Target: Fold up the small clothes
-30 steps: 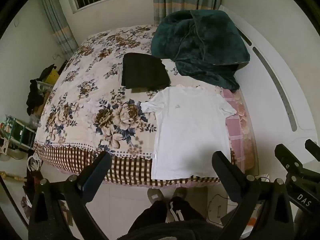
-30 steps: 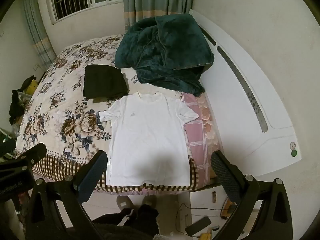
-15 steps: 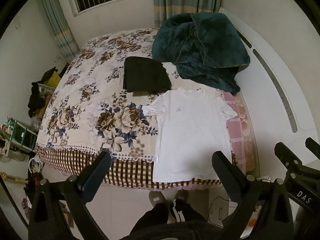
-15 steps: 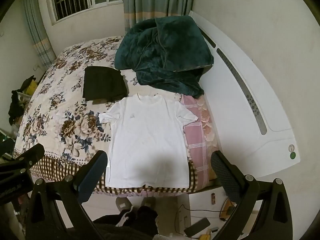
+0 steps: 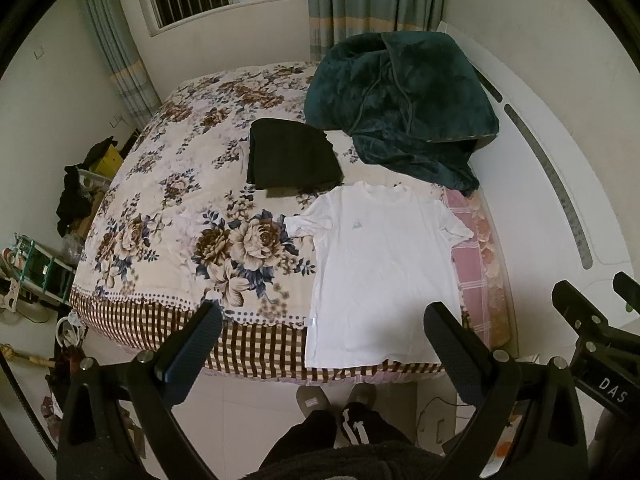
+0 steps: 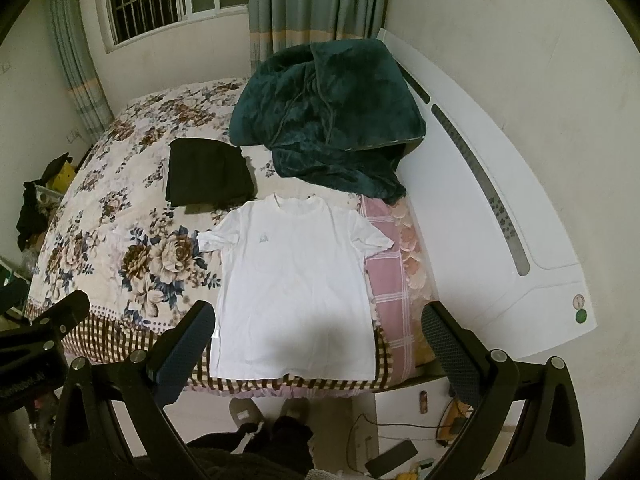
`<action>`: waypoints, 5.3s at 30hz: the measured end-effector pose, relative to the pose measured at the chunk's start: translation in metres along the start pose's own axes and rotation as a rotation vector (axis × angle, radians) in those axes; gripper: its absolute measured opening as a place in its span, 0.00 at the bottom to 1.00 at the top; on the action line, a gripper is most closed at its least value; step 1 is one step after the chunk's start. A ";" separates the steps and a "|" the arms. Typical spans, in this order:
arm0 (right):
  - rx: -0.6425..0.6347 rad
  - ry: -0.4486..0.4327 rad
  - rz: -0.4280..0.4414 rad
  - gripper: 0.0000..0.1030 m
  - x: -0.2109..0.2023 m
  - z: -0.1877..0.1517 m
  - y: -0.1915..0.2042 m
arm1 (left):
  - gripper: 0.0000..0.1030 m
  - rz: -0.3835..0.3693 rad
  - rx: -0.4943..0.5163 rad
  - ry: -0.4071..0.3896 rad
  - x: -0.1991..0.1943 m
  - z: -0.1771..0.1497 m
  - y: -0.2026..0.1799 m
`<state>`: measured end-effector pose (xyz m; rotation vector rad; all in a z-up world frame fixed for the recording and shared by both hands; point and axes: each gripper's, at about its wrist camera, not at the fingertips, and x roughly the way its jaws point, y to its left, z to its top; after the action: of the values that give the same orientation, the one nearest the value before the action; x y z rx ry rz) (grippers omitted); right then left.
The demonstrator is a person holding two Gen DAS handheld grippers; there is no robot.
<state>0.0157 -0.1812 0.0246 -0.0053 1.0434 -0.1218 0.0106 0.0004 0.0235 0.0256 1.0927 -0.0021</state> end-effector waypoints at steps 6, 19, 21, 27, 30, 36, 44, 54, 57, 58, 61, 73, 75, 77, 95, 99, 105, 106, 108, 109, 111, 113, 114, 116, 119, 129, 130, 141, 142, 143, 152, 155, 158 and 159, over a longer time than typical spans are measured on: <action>-0.005 -0.009 0.003 1.00 -0.001 0.000 -0.001 | 1.00 0.000 0.000 -0.004 -0.001 -0.002 0.001; -0.006 -0.024 0.002 1.00 -0.005 0.000 0.002 | 1.00 0.002 -0.004 -0.016 -0.008 0.017 -0.002; -0.006 -0.027 0.002 1.00 -0.009 0.004 0.002 | 1.00 0.004 -0.004 -0.023 -0.009 0.020 -0.005; -0.004 -0.033 0.003 1.00 -0.010 0.012 0.000 | 1.00 0.002 -0.005 -0.027 -0.009 0.021 -0.007; -0.003 -0.034 0.004 1.00 -0.010 0.011 0.000 | 1.00 0.004 -0.006 -0.031 -0.006 0.019 -0.006; -0.003 -0.037 0.007 1.00 -0.011 0.013 0.001 | 1.00 0.004 -0.006 -0.036 -0.003 0.020 -0.008; -0.003 -0.039 0.005 1.00 -0.012 0.013 0.002 | 1.00 0.004 -0.007 -0.039 -0.004 0.017 -0.006; 0.003 -0.045 0.004 1.00 -0.011 0.022 0.000 | 1.00 -0.001 -0.008 -0.064 -0.007 0.032 -0.012; 0.003 -0.048 0.003 1.00 -0.011 0.026 -0.001 | 1.00 -0.004 -0.009 -0.065 -0.006 0.033 -0.013; 0.002 -0.048 0.002 1.00 -0.011 0.026 -0.001 | 1.00 -0.004 -0.007 -0.068 -0.008 0.028 -0.011; 0.002 -0.048 0.002 1.00 -0.010 0.025 -0.001 | 1.00 -0.008 -0.010 -0.068 -0.008 0.029 -0.011; 0.148 -0.010 -0.045 1.00 0.058 0.048 -0.026 | 1.00 0.043 -0.005 -0.136 0.050 0.044 -0.004; 0.200 0.019 -0.079 1.00 0.094 0.048 -0.039 | 1.00 0.072 0.009 -0.134 0.082 0.051 -0.008; 0.258 0.041 -0.114 1.00 0.135 0.046 -0.056 | 1.00 0.085 0.022 -0.117 0.114 0.055 -0.011; 0.788 0.376 -0.057 0.93 0.611 -0.020 -0.275 | 1.00 0.225 -0.049 0.256 0.490 0.087 -0.089; 0.890 0.401 0.011 0.79 0.696 -0.035 -0.290 | 1.00 0.240 -0.097 0.327 0.559 0.077 -0.098; 1.041 0.398 0.142 0.70 0.781 -0.045 -0.291 | 1.00 0.240 -0.129 0.376 0.622 0.066 -0.107; 1.053 0.384 0.157 0.54 0.788 -0.046 -0.290 | 1.00 0.238 -0.128 0.380 0.628 0.064 -0.108; 1.056 0.360 0.150 0.31 0.799 -0.043 -0.285 | 1.00 0.233 -0.127 0.385 0.635 0.060 -0.109; 1.054 0.334 0.140 0.11 0.798 -0.042 -0.282 | 1.00 0.230 -0.129 0.386 0.637 0.058 -0.109; 1.021 0.283 0.083 0.04 0.789 -0.034 -0.275 | 1.00 0.227 -0.131 0.390 0.639 0.055 -0.106; 0.946 0.220 0.023 0.03 0.773 -0.020 -0.263 | 1.00 0.226 -0.140 0.381 0.636 0.052 -0.100; 0.874 0.188 -0.008 0.03 0.763 -0.008 -0.251 | 1.00 0.227 -0.144 0.376 0.633 0.052 -0.097; 0.705 0.128 -0.049 0.02 0.746 0.019 -0.217 | 1.00 0.236 -0.152 0.358 0.625 0.050 -0.086; 0.373 0.052 -0.101 0.02 0.726 0.057 -0.139 | 1.00 0.254 -0.166 0.334 0.614 0.045 -0.069; 0.421 0.313 0.041 0.43 0.755 0.019 -0.061 | 1.00 0.283 -0.198 0.372 0.602 0.017 -0.013; 0.576 0.311 0.050 0.53 0.755 0.007 -0.091 | 1.00 0.279 -0.200 0.369 0.602 0.016 -0.011; 1.104 0.250 0.047 0.03 0.797 -0.048 -0.216 | 1.00 0.218 -0.192 0.334 0.620 0.041 -0.040; 1.053 0.236 0.015 0.02 0.794 -0.040 -0.213 | 1.00 0.217 -0.184 0.332 0.619 0.042 -0.043; 1.009 0.210 -0.013 0.02 0.788 -0.032 -0.204 | 1.00 0.217 -0.176 0.330 0.619 0.043 -0.046; -0.185 -0.050 -0.255 0.02 0.734 0.024 0.032 | 1.00 0.256 -0.175 0.349 0.617 0.028 -0.033; -0.472 0.057 -0.224 0.02 0.755 -0.009 0.104 | 1.00 0.277 -0.174 0.368 0.619 0.019 -0.022; -0.527 0.187 -0.174 0.07 0.764 -0.040 0.124 | 1.00 0.291 -0.175 0.380 0.618 0.011 -0.009; -0.497 0.187 -0.157 0.07 0.761 -0.042 0.125 | 1.00 0.298 -0.175 0.382 0.618 0.008 -0.004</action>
<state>0.3697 -0.1332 -0.6597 -0.5352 1.2373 -0.0021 0.3020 0.0031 -0.5213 0.0321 1.4581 0.3789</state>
